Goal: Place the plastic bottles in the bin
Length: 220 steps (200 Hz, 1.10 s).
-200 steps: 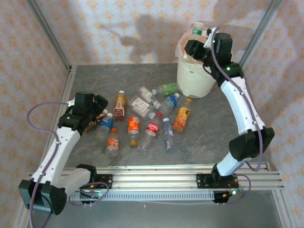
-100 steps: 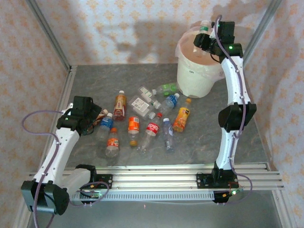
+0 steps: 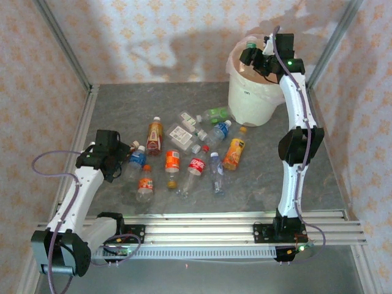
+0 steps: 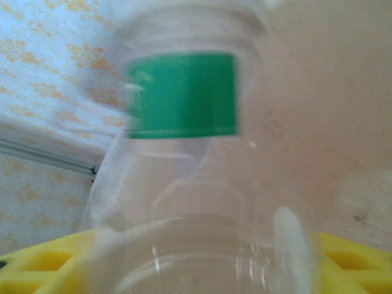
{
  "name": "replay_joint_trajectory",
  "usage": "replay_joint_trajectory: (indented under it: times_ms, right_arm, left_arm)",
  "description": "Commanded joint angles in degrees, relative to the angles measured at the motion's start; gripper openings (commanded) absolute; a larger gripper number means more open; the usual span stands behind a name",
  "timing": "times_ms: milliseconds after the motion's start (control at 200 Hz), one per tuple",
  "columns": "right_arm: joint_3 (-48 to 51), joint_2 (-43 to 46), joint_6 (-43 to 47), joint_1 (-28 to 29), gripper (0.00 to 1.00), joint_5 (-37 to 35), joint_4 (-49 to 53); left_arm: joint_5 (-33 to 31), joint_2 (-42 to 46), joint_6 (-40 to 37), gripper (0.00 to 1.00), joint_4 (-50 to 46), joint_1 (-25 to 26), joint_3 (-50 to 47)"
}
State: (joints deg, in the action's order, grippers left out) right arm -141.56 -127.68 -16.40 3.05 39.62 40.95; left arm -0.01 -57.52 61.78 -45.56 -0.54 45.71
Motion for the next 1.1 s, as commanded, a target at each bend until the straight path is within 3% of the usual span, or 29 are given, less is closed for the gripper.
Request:
replay_joint_trajectory:
  times_ms: [0, 120, 355, 550, 761, 1096]
  right_arm:
    - [-0.39, -0.02, -2.97, -0.24, 0.73, 3.11, -3.07]
    - [-0.23, 0.05, -4.66, -0.22, 0.8, 3.68, -3.37]
    - [1.43, -0.06, -7.94, -0.23, 0.82, 5.8, -6.22]
    - [2.03, 0.06, -7.59, -0.23, 0.95, -2.84, -3.39]
    - [2.9, -0.25, -8.04, -0.23, 0.97, -0.46, -3.81]
    - [3.34, 6.72, -3.02, -0.24, 1.0, -4.11, -0.27]
  left_arm:
    - [-0.22, 0.96, 1.95, 1.0, 1.13, -0.61, -0.97]
    - [-0.43, 1.59, 2.39, 1.0, 1.82, -0.61, -1.77]
    - [-1.13, 4.46, 3.25, 1.0, 3.75, -0.71, -4.22]
    - [-2.17, 8.33, 3.6, 1.0, 5.45, -0.7, -7.32]
    - [-2.77, 12.34, 3.79, 1.0, 8.13, -0.68, -10.94]
    - [-3.85, 11.82, -8.91, 1.0, 4.71, -1.37, -6.9]
